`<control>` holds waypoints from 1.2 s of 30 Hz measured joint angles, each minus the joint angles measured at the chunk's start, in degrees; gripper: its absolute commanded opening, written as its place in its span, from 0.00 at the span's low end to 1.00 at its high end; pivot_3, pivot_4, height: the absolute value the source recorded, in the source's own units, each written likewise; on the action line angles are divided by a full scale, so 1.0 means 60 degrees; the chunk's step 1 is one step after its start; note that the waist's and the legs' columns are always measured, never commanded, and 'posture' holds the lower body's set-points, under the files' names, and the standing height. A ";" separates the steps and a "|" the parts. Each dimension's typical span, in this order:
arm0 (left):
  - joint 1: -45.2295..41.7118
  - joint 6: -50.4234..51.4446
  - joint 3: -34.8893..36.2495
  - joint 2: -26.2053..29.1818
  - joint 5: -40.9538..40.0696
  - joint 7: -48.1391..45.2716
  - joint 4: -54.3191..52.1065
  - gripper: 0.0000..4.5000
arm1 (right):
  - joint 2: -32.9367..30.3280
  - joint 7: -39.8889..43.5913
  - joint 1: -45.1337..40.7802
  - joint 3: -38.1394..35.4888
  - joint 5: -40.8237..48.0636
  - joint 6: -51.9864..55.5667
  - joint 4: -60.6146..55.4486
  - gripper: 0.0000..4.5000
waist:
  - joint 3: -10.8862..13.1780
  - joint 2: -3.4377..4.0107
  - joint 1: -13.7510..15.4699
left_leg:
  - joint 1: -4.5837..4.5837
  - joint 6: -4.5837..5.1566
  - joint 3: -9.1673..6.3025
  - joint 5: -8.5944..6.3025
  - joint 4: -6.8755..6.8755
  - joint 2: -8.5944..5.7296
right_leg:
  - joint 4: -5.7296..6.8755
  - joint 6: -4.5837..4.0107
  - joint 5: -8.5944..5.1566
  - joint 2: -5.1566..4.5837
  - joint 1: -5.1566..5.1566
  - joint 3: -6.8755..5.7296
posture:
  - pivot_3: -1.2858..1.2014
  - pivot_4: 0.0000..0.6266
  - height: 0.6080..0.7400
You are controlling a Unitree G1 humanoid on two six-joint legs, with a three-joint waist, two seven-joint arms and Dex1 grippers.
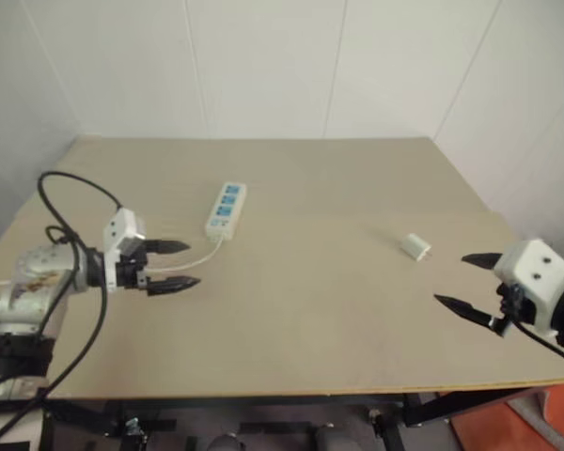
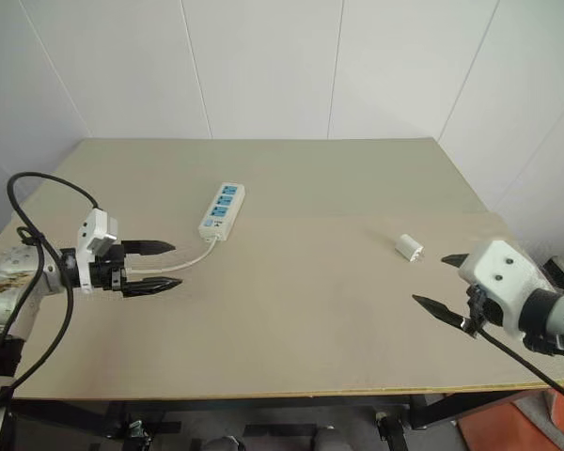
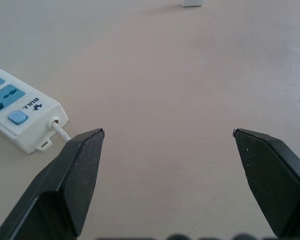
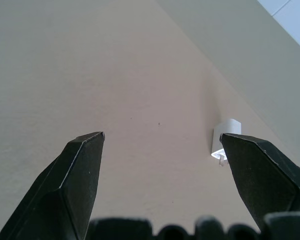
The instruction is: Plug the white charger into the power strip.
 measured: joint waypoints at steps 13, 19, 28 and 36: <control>0.0553 0.0348 0.0637 -0.0198 0.0311 0.1779 -0.0759 1.00 | -0.0364 0.0418 -0.1523 0.1410 -0.0069 -0.0610 0.1419 0.97 | -0.0001 0.0003 0.0041 | 0.0004 0.0006 0.0002 -0.0003 0.0020 -0.0004 | 0.0009 0.0003 0.0003 -0.0006 0.0007 -0.0001 | 0.52 0.24 1.00; -0.0777 0.0639 0.0073 -0.1316 0.1213 0.3727 0.0178 1.00 | -0.0363 0.0391 -0.2715 0.2176 -0.0245 -0.0804 0.1863 0.97 | -0.0001 0.0002 0.0117 | -0.0001 0.0006 0.0000 -0.0003 0.0027 -0.0006 | 0.0010 0.0006 0.0010 -0.0005 0.0002 -0.0002 | 0.52 0.24 1.00; -0.2248 0.2313 -0.0740 -0.2907 0.2250 0.6025 0.1054 1.00 | -0.0372 0.0691 -0.3602 0.2857 -0.0339 -0.0900 0.2444 0.97 | -0.0001 0.0002 0.0194 | -0.0014 0.0006 -0.0003 -0.0003 0.0041 -0.0010 | 0.0011 0.0007 0.0010 -0.0005 -0.0004 -0.0002 | 0.52 0.24 1.00; -0.3123 0.3633 -0.1070 -0.4270 0.2898 0.7788 0.2045 1.00 | -0.0373 0.0774 -0.3801 0.2899 -0.0349 -0.0905 0.2575 0.97 | -0.0002 0.0001 0.0229 | -0.0014 0.0006 -0.0004 -0.0004 0.0048 -0.0014 | 0.0012 0.0009 0.0012 -0.0006 -0.0001 -0.0002 | 0.52 0.24 1.00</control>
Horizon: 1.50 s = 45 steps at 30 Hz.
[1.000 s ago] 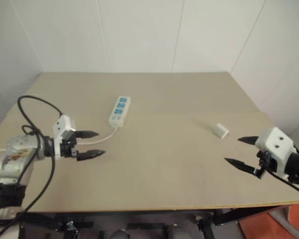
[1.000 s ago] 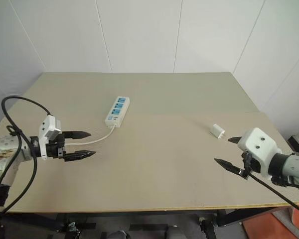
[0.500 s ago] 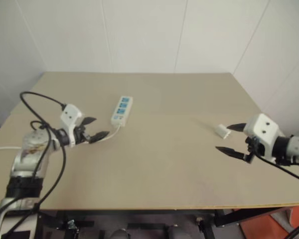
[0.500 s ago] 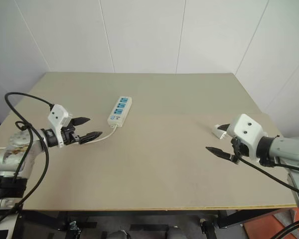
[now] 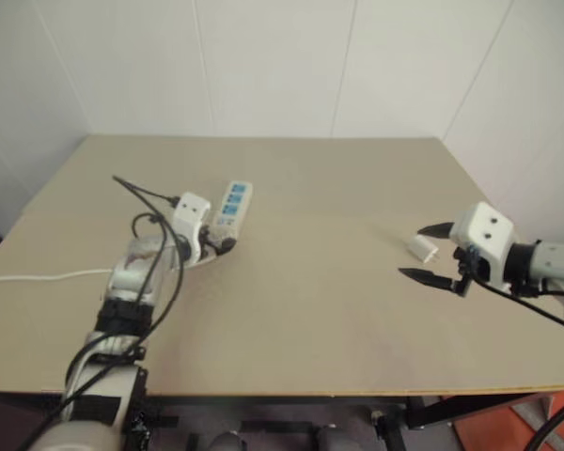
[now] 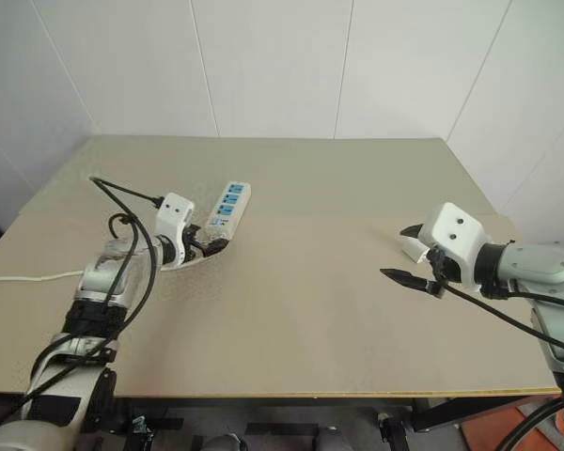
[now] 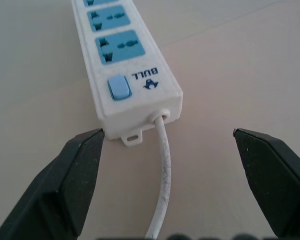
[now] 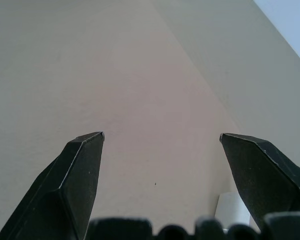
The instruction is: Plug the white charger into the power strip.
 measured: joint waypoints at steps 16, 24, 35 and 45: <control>-0.0868 0.0825 0.0111 -0.1446 0.0378 0.1884 0.1445 0.44 | 0.0002 0.0165 -0.0013 0.0069 0.0073 -0.0002 -0.0008 1.00 | -0.0038 0.0030 0.0035 | 0.0011 0.0002 -0.0002 -0.0001 0.0014 -0.0005 | -0.0001 0.0006 0.0002 -0.0002 0.0020 0.0004 | 0.52 0.24 1.00; -0.0377 0.1578 0.0136 -0.1412 0.0354 0.1957 0.0435 0.01 | 0.0005 0.0166 0.0161 0.0058 0.0091 -0.0002 -0.0031 1.00 | -0.0081 0.0085 -0.0021 | 0.0028 0.0003 0.0005 -0.0002 0.0013 -0.0005 | 0.0009 0.0006 0.0002 0.0002 0.0024 0.0015 | 0.52 0.24 1.00; 0.1368 0.0877 -0.1129 -0.0004 0.0353 -0.0097 -0.1956 0.01 | 0.0017 0.0170 0.0132 0.0063 0.0081 -0.0008 0.0054 1.00 | -0.0084 0.0091 -0.0025 | 0.0027 0.0003 0.0008 -0.0002 -0.0008 -0.0004 | -0.0003 0.0005 0.0002 0.0002 0.0018 0.0019 | 0.52 0.24 1.00; 0.3269 -0.0327 -0.1551 0.1894 0.0091 -0.2525 -0.4106 0.01 | -0.0020 0.0224 0.0221 -0.0013 0.0099 -0.0011 0.0037 1.00 | -0.0089 0.0098 -0.0027 | 0.0032 0.0004 0.0014 -0.0002 -0.0009 0.0003 | -0.0007 0.0004 0.0000 0.0003 0.0020 0.0020 | 0.52 0.24 1.00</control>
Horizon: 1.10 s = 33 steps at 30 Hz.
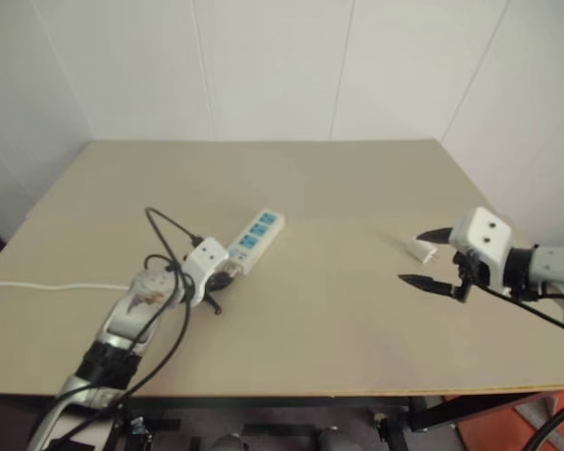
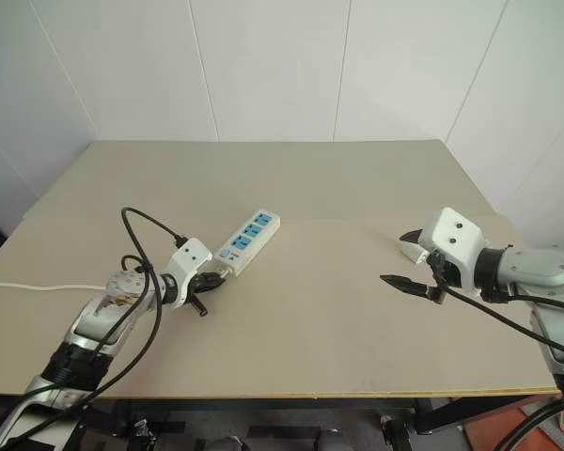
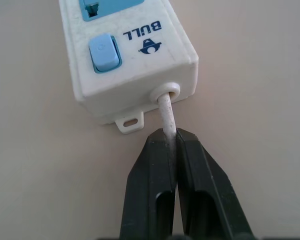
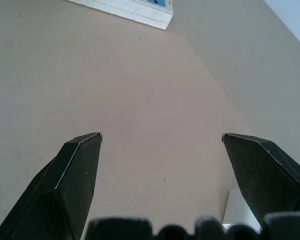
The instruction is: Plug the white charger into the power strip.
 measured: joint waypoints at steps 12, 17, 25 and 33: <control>0.1290 -0.1662 0.0278 0.1044 -0.0687 -0.2049 -0.0521 0.42 | 0.0001 0.0131 -0.0159 0.0028 -0.0001 0.0000 0.0012 1.00 | -0.0005 0.0009 0.0017 | -0.0003 0.0007 0.0002 -0.0004 -0.0002 0.0002 | -0.0006 -0.0002 -0.0003 -0.0001 0.0000 -0.0004 | 0.52 0.24 1.00; 0.1546 -0.2178 0.0583 0.1259 -0.0995 -0.2671 -0.0310 0.78 | 0.0004 0.0195 -0.0156 0.0058 0.0002 0.0010 0.0014 1.00 | -0.0004 0.0009 -0.0001 | -0.0017 0.0016 0.0004 -0.0009 -0.0002 0.0004 | -0.0006 -0.0003 -0.0003 0.0000 -0.0019 -0.0003 | 0.52 0.24 1.00; 0.2291 -0.2808 0.2085 0.2040 -0.2316 -0.3971 -0.0589 1.00 | -0.0228 0.0896 0.0067 0.0029 0.0392 0.0169 -0.0016 1.00 | -0.0003 0.0009 -0.0005 | -0.0015 0.0018 0.0003 -0.0010 -0.0002 0.0009 | -0.0005 -0.0004 -0.0005 0.0000 -0.0014 -0.0009 | 0.52 0.24 1.00; 0.1333 -0.3305 0.2410 0.1551 -0.2646 -0.4084 0.0274 1.00 | -0.0256 0.1443 0.0147 -0.0078 0.0795 0.0054 -0.0015 1.00 | -0.0003 0.0009 0.0019 | -0.0016 0.0018 0.0005 -0.0011 0.0000 0.0006 | -0.0007 -0.0004 -0.0004 -0.0001 -0.0013 -0.0011 | 0.52 0.24 1.00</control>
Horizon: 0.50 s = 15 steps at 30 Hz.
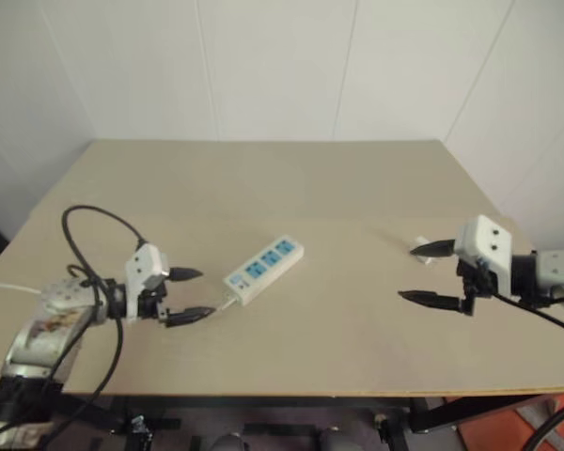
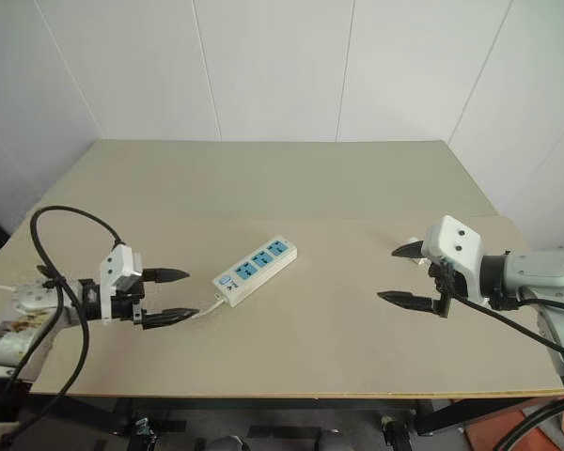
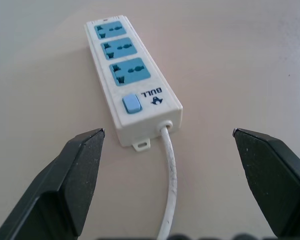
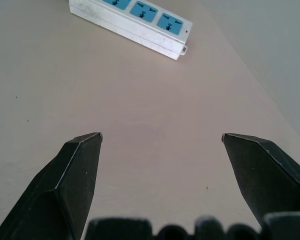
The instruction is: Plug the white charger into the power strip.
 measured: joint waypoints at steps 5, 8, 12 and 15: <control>-0.0527 -0.0098 -0.0704 -0.1157 0.0312 0.0440 0.0569 1.00 | 0.0038 -0.0021 -0.0018 -0.0001 0.0061 -0.0057 -0.0069 1.00 | 0.0000 -0.0001 0.0003 | -0.0008 0.0002 -0.0004 -0.0001 0.0005 -0.0001 | 0.0002 0.0000 0.0001 0.0001 -0.0003 -0.0001 | 0.52 0.24 1.00; -0.0749 -0.0159 -0.0981 -0.1663 0.0558 0.0842 0.0783 1.00 | 0.0052 -0.0137 -0.0019 0.0001 -0.0026 -0.0199 -0.0090 1.00 | 0.0000 -0.0001 0.0009 | -0.0005 0.0002 -0.0006 -0.0001 0.0006 -0.0002 | 0.0006 0.0000 0.0001 0.0001 -0.0002 -0.0001 | 0.52 0.24 1.00; -0.1111 -0.0085 -0.0978 -0.2381 0.0787 0.1969 0.0913 1.00 | 0.0052 -0.0296 -0.0019 0.0002 -0.0068 -0.0333 -0.0113 1.00 | 0.0000 -0.0002 -0.0008 | -0.0004 0.0004 -0.0006 -0.0002 0.0012 -0.0001 | 0.0008 0.0000 0.0002 0.0002 0.0000 0.0001 | 0.52 0.24 1.00; -0.1110 -0.0036 -0.0972 -0.2551 0.0820 0.2416 0.0911 1.00 | 0.0048 -0.0286 0.0069 -0.0003 -0.0055 -0.0382 -0.0195 1.00 | 0.0000 -0.0002 -0.0022 | -0.0005 0.0008 -0.0007 -0.0004 0.0012 -0.0001 | 0.0007 0.0000 0.0001 0.0003 -0.0002 0.0002 | 0.52 0.24 1.00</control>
